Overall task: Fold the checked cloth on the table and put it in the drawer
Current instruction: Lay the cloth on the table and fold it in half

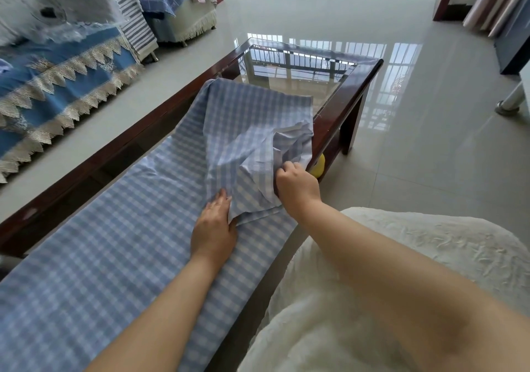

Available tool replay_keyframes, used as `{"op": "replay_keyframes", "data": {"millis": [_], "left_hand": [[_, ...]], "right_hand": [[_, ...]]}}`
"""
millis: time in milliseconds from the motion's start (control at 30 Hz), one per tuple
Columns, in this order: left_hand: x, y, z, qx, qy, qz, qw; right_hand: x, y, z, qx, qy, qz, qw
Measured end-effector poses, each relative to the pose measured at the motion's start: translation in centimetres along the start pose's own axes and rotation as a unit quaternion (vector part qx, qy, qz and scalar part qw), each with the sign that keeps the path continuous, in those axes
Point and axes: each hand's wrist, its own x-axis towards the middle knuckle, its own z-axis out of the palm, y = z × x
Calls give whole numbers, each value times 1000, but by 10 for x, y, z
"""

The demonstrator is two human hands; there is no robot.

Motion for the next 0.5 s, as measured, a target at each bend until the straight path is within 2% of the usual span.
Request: {"op": "replay_keyframes", "data": {"millis": [67, 100, 167, 233, 267, 367, 433, 500], "left_hand": [[0, 0, 0, -10, 4, -4, 1000], [0, 0, 0, -15, 7, -7, 1000], [0, -1, 1, -16, 11, -9, 1000], [0, -4, 2, -21, 15, -13, 1000], [0, -4, 2, -27, 14, -15, 999], [0, -4, 2, -34, 10, -12, 999], [0, -3, 1, -21, 4, -3, 1000], [0, -1, 1, -12, 2, 2, 1000]], "right_hand": [[0, 3, 1, 83, 85, 26, 993], [-2, 2, -1, 159, 145, 49, 975], [-8, -7, -9, 334, 246, 67, 907], [-16, -24, -23, 448, 264, 38, 853], [-21, -30, -28, 457, 261, 2, 850], [-30, -18, -28, 352, 236, -137, 895], [-31, 7, -27, 280, 208, -172, 921], [-34, 25, -25, 253, 182, -189, 931]]}}
